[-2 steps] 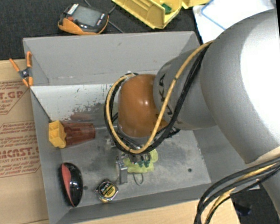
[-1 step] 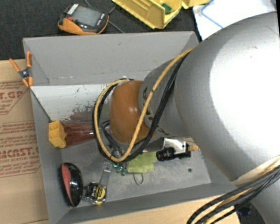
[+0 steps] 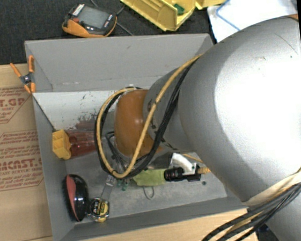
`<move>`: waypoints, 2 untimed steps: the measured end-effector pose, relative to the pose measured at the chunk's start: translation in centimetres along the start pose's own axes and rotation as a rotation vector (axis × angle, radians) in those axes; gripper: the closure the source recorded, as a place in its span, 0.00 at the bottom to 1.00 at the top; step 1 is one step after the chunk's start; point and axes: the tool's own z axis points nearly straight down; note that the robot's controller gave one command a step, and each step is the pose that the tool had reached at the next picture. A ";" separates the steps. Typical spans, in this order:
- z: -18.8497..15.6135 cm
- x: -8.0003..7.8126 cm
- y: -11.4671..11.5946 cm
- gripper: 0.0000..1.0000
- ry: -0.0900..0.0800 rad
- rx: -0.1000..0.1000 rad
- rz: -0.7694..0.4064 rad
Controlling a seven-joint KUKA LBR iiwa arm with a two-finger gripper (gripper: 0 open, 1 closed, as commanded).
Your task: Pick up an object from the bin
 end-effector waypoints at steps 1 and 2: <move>-1.9 -3.4 1.6 0.00 -0.001 -0.002 0.333; -1.8 -2.9 2.0 0.00 -0.003 -0.002 0.347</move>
Offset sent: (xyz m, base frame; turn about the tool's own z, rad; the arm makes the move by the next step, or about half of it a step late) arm 0.0236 0.0157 0.0151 0.3426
